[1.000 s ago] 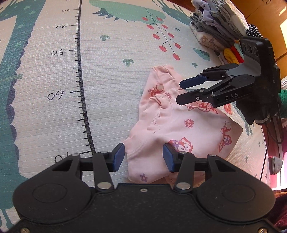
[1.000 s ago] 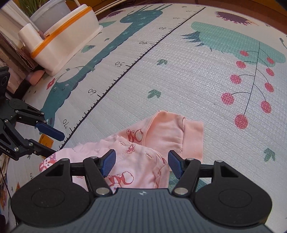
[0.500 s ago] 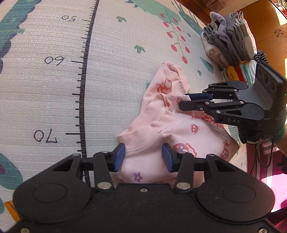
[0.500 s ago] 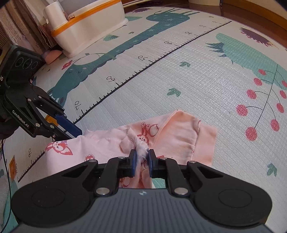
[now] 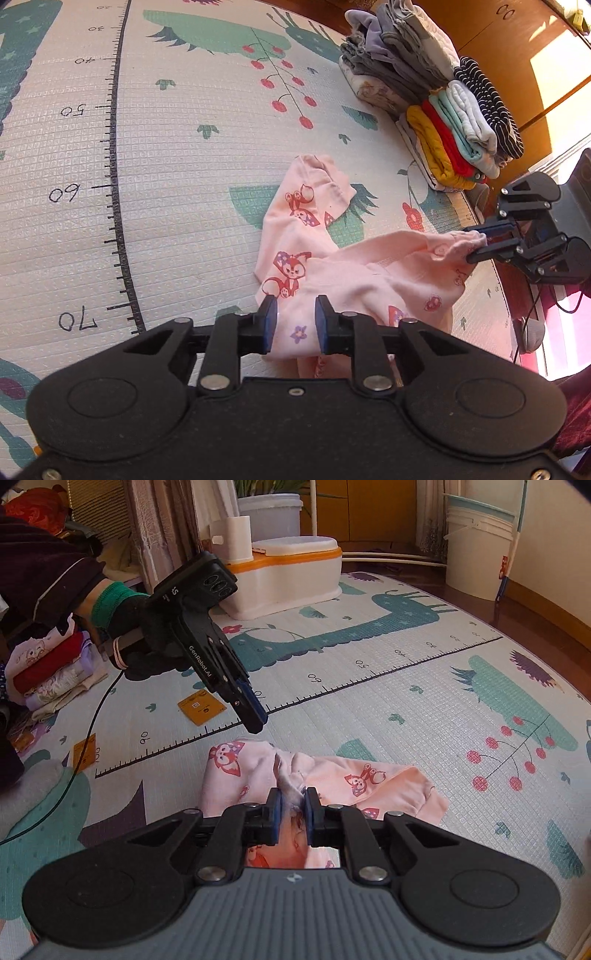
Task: Fold clothes
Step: 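Lift the pink shirt with both grippers, shaking it open between them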
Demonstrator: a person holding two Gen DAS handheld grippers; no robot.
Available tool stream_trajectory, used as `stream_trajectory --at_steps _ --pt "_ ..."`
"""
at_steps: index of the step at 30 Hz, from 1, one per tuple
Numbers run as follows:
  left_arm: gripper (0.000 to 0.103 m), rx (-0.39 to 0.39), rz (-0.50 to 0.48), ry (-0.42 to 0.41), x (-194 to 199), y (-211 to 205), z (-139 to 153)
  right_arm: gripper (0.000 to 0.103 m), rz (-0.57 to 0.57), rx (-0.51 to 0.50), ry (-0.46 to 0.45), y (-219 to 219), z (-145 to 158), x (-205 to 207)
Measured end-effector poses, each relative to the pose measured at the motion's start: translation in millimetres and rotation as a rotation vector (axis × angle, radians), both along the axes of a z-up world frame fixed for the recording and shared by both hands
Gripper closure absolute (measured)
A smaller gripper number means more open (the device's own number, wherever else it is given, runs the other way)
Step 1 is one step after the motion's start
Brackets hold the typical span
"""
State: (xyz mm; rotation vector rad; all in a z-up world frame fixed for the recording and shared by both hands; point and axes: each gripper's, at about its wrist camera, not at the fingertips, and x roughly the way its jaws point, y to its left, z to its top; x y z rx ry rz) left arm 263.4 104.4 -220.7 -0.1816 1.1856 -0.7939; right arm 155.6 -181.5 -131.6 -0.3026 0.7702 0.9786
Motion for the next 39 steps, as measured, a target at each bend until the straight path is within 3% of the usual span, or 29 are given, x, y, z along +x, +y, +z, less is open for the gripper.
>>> stream_trajectory --at_steps 6,13,14,15,19,29,39 --pt "0.052 -0.074 -0.102 0.071 14.6 -15.8 -2.0 0.088 0.000 0.007 0.016 -11.3 -1.2 -16.8" --pt "0.054 -0.095 -0.227 0.164 11.0 -40.1 -18.7 0.088 0.002 0.022 0.019 -18.2 -1.8 -22.4" --pt "0.054 -0.083 -0.260 0.146 5.4 -43.1 -16.7 0.088 -0.005 0.024 0.020 -19.9 -2.2 -21.6" --pt "0.062 -0.072 -0.293 0.129 -0.2 -46.1 -14.7 0.088 -0.012 0.026 0.021 -21.6 -2.6 -20.9" --pt "0.098 -0.059 -0.330 0.019 -18.0 -43.8 2.9 0.088 -0.050 0.031 0.016 -27.4 -2.1 -14.2" --pt "0.101 -0.025 -0.283 -0.296 -8.5 -26.4 87.1 0.088 -0.174 0.070 -0.056 -32.7 17.3 26.7" --pt "0.101 0.143 -0.090 -0.583 34.3 -24.1 147.3 0.089 -0.282 0.059 -0.215 -12.0 55.9 107.5"
